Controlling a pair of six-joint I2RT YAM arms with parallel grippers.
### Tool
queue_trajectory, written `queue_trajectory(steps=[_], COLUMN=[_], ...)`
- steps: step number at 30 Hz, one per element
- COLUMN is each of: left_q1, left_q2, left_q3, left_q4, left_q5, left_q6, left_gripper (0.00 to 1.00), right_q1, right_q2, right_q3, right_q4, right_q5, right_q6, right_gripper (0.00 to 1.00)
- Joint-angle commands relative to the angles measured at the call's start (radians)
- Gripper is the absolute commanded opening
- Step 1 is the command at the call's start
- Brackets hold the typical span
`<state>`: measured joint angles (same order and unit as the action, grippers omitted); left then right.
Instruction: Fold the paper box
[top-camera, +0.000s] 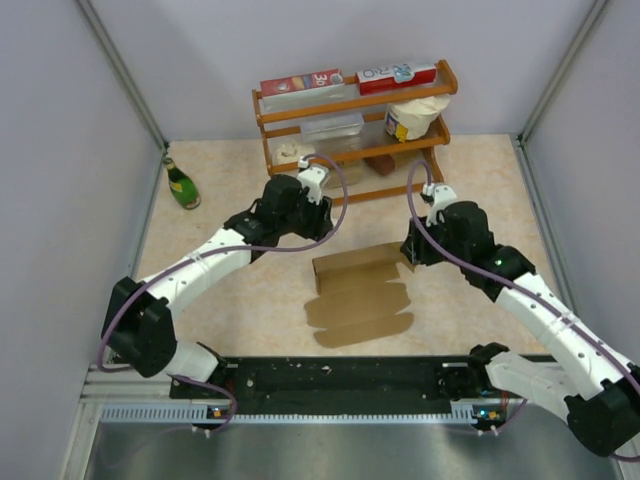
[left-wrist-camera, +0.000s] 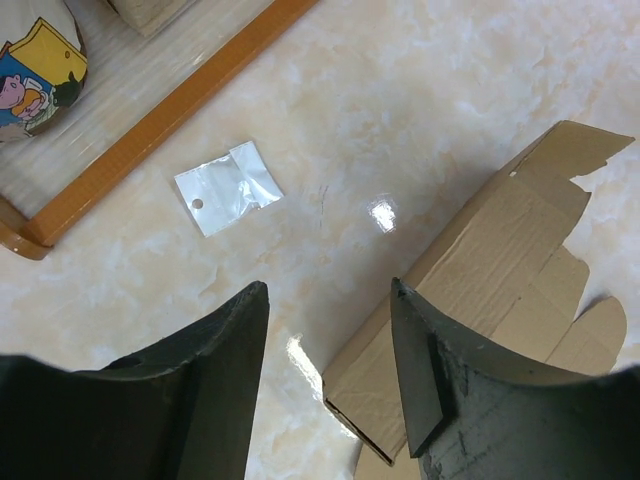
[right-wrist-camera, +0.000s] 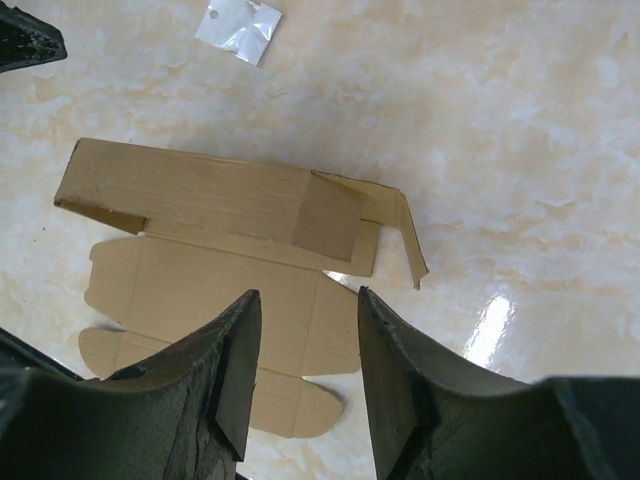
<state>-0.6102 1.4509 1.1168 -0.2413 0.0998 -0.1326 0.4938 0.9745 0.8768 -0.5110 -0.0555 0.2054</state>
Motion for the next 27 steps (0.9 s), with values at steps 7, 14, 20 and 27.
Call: queue_trajectory(steps=[7, 14, 20, 27], left_q1=[0.004, 0.004, -0.002, -0.002], left_q2=[-0.069, -0.053, -0.05, -0.08], left_q3=[-0.037, -0.029, -0.005, -0.002], left_q4=[0.111, 0.163, 0.125, 0.088], left_q5=[0.098, 0.192, 0.198, 0.135], left_q6=[0.002, 0.004, 0.022, 0.025], left_gripper=[0.6, 0.6, 0.61, 0.61], right_q1=[-0.021, -0.066, -0.098, -0.1], right_q2=[-0.057, -0.056, -0.071, -0.096], right_q3=[-0.127, -0.219, -0.259, -0.277], right_q4=[0.126, 0.212, 0.241, 0.241], right_q5=[-0.079, -0.147, -0.172, -0.159], right_q6=[0.135, 0.21, 0.247, 0.241], right_gripper=[0.43, 0.44, 0.44, 0.44])
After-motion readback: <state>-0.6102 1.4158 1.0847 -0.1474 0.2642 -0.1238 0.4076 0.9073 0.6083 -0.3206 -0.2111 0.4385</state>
